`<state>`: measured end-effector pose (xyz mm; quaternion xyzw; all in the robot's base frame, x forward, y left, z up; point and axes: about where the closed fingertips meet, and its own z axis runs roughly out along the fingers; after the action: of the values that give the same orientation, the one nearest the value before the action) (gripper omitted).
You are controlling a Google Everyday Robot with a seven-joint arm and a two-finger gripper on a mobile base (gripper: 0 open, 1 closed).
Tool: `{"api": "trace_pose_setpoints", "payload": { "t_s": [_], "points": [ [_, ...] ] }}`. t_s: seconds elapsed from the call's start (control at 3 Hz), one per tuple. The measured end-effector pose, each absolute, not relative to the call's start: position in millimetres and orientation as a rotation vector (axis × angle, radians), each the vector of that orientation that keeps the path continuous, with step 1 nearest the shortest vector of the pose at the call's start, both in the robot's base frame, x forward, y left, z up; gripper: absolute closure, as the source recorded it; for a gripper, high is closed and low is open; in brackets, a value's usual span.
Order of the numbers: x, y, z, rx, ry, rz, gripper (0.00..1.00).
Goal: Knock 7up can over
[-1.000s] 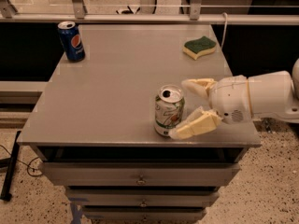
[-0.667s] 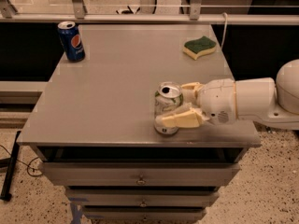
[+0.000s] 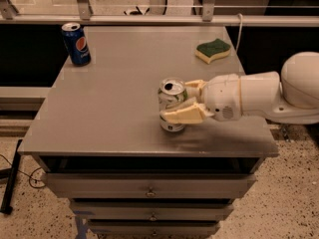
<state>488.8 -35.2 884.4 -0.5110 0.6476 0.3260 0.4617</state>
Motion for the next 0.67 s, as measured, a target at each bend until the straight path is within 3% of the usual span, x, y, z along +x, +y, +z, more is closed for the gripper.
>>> {"api": "trace_pose_setpoints", "payload": {
  "t_s": [0.33, 0.67],
  "points": [
    [514.5, -30.4, 905.7, -1.415, 1.618, 0.679, 1.0],
    [527.4, -12.9, 916.9, -1.631, 1.649, 0.547, 1.0]
  ]
}}
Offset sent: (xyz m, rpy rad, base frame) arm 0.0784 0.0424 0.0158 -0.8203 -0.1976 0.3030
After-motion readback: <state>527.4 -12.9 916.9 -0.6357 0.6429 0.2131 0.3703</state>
